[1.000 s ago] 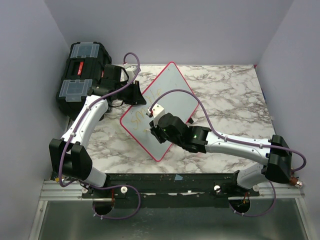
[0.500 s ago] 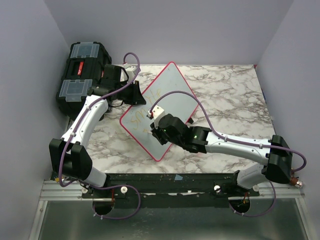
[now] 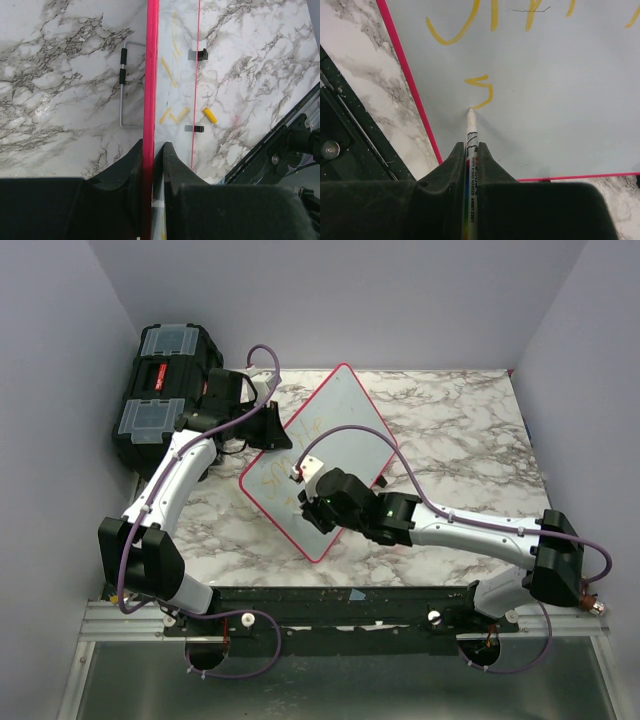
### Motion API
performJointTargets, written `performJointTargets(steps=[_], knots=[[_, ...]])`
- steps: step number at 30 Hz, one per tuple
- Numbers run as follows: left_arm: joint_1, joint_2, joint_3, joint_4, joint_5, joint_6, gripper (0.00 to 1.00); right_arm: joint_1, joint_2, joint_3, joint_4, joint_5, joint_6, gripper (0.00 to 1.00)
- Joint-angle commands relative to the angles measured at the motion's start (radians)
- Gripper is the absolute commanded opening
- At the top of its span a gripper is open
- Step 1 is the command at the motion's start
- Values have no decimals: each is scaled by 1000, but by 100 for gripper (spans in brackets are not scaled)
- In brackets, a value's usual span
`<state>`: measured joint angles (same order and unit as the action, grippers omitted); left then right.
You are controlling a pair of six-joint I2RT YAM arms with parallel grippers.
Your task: Write a sentence on the whiteboard
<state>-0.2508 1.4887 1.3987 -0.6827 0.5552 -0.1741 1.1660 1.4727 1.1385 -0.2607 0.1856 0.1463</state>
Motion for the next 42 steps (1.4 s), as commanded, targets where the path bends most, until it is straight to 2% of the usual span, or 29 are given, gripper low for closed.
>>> performJointTargets(steps=[1,9,13,19,23,42], knots=[[-11,4,8,-26,-129,76,0,9,58,53,12,-45,-22,1],[-11,2,6,-28,-133,81,0,8,33,129,12,-33,-22,1],[-11,2,6,-29,-134,82,0,8,-27,110,2,-19,1,1],[-11,0,0,-29,-137,86,0,7,-124,21,39,137,23,1],[-11,-3,-4,-26,-137,87,0,2,-80,31,13,213,20,1],[-16,-15,-28,-10,-120,79,0,-12,26,75,11,141,16,1]])
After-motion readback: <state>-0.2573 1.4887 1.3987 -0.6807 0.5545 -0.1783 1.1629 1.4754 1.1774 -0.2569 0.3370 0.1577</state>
